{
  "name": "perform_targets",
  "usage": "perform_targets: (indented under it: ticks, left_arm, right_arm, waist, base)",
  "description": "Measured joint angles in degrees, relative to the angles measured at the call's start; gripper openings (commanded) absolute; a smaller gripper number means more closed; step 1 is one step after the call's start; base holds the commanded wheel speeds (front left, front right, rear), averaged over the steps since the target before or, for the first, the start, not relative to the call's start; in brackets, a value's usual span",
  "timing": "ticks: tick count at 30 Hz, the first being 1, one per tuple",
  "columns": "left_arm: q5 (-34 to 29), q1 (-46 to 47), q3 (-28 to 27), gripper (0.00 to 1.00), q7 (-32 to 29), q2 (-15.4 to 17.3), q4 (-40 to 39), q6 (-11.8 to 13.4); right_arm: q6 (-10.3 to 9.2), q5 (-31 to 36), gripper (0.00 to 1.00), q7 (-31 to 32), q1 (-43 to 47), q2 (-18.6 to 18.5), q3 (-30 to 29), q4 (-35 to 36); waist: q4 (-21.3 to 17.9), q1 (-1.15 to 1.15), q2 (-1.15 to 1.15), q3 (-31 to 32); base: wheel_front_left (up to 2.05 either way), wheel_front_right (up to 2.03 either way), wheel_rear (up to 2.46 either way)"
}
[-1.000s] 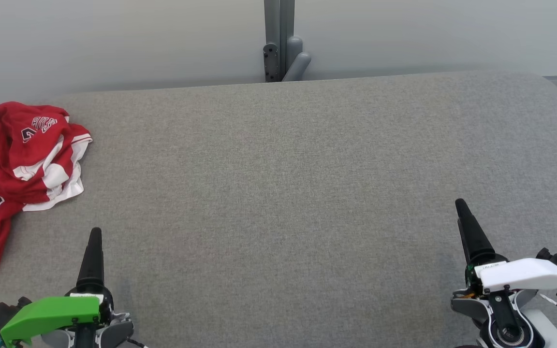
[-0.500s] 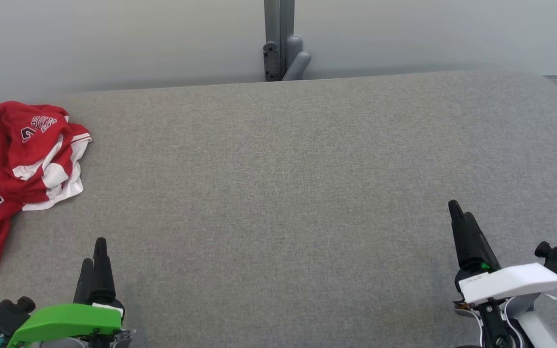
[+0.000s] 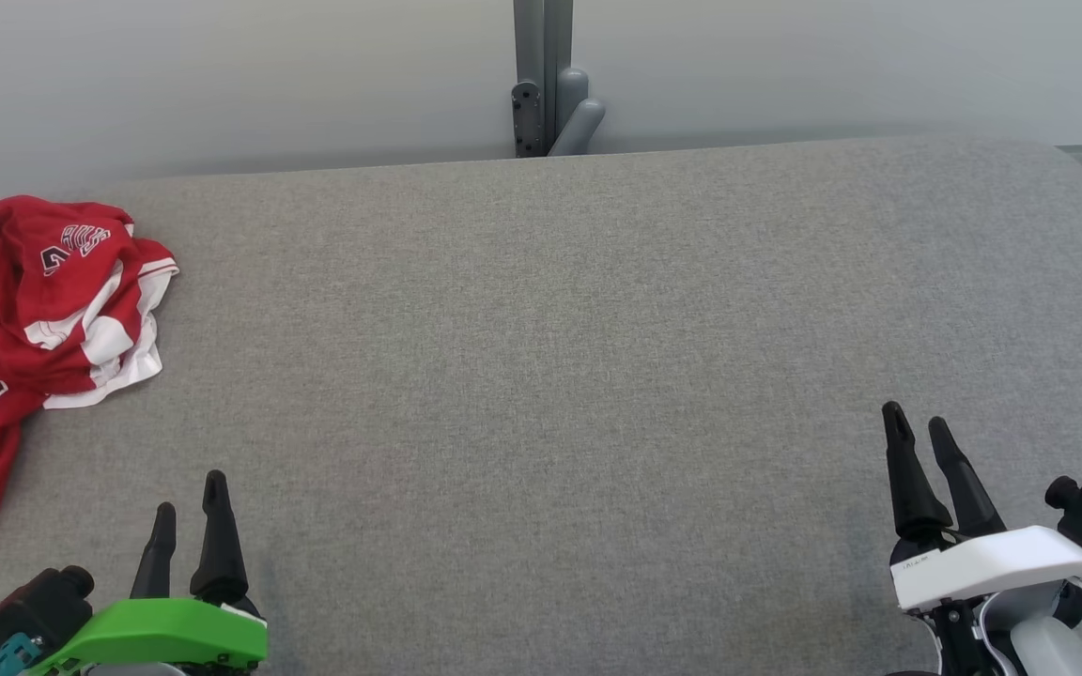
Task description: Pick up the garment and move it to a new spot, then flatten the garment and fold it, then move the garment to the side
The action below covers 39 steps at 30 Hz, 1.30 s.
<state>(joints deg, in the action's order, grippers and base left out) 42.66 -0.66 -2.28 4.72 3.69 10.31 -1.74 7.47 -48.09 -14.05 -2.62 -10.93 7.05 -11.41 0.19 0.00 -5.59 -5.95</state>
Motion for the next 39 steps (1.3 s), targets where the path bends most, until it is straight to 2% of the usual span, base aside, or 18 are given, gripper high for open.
perform_targets:
  ticks: [28, 39]
  left_arm:
    - [-17.45, -2.66, 2.49, 1.0, 4.54, 1.41, -1.36, 0.3]
    - [-23.26, -3.46, 3.33, 1.0, 5.97, 1.88, -2.72, -1.3]
  right_arm:
    - [0.0, 24.92, 1.0, -0.29, 2.2, 3.54, -6.95, 0.13]
    - [0.01, 32.86, 1.0, -0.44, 2.29, 4.79, -9.85, 0.43]
  waist:
    - [0.16, 0.0, 0.0, 0.19]
    - [0.28, 0.0, 0.0, 0.09]
  base:
    - [0.0, 0.0, 0.0]
    - [0.0, 0.0, 0.0]
